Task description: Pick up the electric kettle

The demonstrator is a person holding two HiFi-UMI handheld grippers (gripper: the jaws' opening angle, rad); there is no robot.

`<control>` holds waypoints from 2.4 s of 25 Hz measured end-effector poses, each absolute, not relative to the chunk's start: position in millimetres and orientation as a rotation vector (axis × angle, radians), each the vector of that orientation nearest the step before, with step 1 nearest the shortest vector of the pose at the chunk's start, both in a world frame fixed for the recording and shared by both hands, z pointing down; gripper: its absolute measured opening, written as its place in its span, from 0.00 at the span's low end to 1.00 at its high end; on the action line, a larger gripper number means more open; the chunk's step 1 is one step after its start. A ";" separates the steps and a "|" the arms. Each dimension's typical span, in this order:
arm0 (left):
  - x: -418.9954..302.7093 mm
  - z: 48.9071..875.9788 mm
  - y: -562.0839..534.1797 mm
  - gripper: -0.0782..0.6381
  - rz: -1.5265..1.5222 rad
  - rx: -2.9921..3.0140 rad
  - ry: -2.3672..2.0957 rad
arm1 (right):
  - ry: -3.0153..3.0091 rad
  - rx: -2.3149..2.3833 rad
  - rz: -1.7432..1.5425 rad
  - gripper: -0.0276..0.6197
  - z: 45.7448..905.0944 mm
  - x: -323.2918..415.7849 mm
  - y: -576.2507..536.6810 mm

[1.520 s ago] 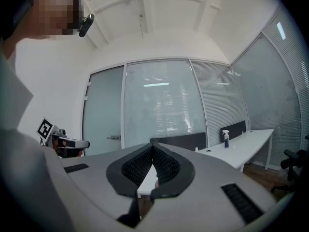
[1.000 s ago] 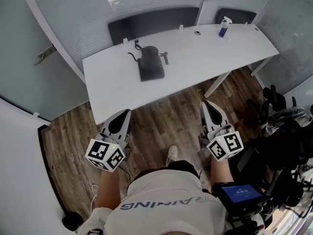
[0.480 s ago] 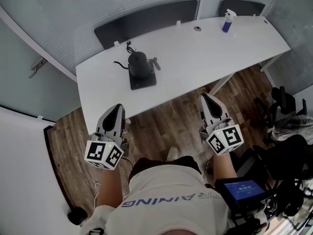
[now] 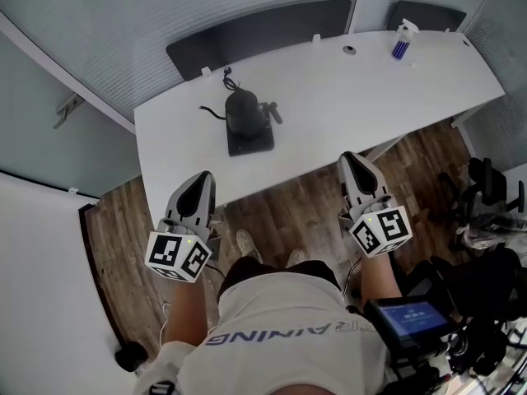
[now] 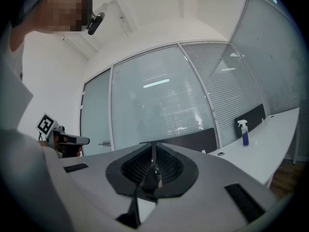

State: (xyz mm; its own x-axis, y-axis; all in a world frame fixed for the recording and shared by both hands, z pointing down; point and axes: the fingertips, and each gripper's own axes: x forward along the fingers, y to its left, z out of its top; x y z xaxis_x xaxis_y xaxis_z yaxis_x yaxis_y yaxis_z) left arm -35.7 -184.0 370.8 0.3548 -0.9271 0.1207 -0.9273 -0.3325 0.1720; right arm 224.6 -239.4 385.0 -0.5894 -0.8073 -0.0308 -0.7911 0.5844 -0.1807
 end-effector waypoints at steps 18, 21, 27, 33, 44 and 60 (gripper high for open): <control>-169.8 391.6 -303.1 0.13 -0.029 2.504 -1.472 | 2.713 -1.570 -0.119 0.06 371.9 79.7 -322.9; -175.8 404.4 -310.1 0.13 -0.024 2.480 -1.455 | 2.741 -1.597 -0.136 0.07 388.1 74.0 -335.5; -163.6 415.9 -317.3 0.13 0.009 2.429 -1.490 | 2.845 -1.606 -0.099 0.21 431.9 78.7 -364.6; -147.0 430.9 -319.3 0.13 0.080 2.366 -1.558 | 2.963 -1.651 -0.118 0.30 509.4 81.3 -405.1; -164.6 451.4 -313.2 0.13 0.148 2.235 -1.663 | 3.049 -1.745 -0.140 0.40 603.1 58.5 -449.2; -206.9 471.3 -306.9 0.13 0.183 2.125 -1.723 | 3.001 -1.947 -0.275 0.39 673.8 54.5 -491.5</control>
